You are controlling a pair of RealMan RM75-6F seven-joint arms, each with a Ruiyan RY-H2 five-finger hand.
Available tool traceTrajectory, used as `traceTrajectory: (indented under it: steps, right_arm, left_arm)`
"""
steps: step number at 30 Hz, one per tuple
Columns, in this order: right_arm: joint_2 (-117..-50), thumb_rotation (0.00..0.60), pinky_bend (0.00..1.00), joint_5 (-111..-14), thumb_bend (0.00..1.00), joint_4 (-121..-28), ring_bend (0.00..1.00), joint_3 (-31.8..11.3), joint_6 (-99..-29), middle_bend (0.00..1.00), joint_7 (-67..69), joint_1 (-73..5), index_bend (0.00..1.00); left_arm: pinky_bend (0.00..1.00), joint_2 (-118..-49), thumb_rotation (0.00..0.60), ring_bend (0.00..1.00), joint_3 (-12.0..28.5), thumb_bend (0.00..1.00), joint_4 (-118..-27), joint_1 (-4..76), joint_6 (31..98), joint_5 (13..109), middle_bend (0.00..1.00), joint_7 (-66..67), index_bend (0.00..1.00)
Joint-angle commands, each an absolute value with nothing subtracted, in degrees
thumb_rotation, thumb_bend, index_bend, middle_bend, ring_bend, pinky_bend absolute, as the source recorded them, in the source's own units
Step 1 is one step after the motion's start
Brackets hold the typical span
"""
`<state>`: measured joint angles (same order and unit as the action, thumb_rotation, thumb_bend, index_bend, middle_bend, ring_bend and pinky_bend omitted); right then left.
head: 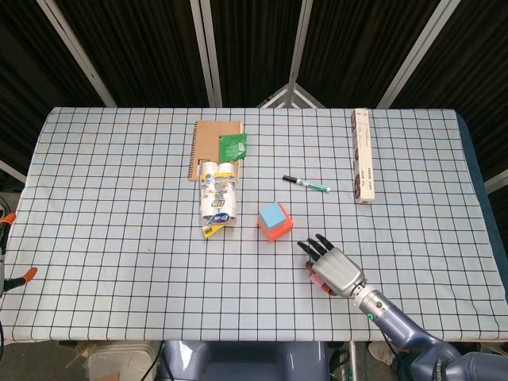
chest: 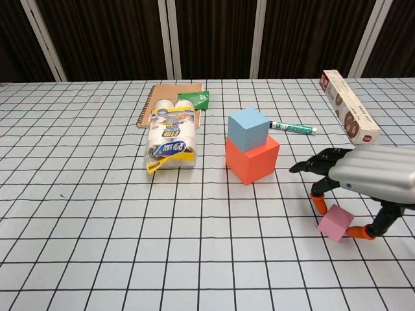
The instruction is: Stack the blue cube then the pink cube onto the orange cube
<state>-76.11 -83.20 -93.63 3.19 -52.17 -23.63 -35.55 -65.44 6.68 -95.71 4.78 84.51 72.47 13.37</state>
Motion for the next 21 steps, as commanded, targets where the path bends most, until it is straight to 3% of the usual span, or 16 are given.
traceTrajectory:
  steps: [1, 13, 21]
  right_arm:
    - [-76.1, 0.600, 0.00, -83.2, 0.37, -93.7, 0.00, 3.2, -52.2, 0.00, -23.6, -35.5, 0.46]
    - [-71.1, 0.600, 0.00, -81.3, 0.37, -98.3, 0.00, 1.3, -53.1, 0.00, -24.9, -35.7, 0.46]
    - [-60.4, 0.600, 0.00, -75.3, 0.37, -107.0, 0.00, -3.6, -51.9, 0.00, -30.1, -38.7, 0.46]
  left_arm:
    - [0.00, -65.5, 0.600, 0.00, 6.7, 0.12, -95.7, 4.8, 84.5, 72.5, 0.00, 13.4, 0.08]
    - [0.00, -65.2, 0.600, 0.00, 6.7, 0.12, -95.6, 4.9, 84.1, 72.4, 0.00, 12.8, 0.08]
    - [0.00, -64.7, 0.600, 0.00, 6.6, 0.12, -95.7, 4.5, 84.6, 73.1, 0.00, 11.3, 0.08]
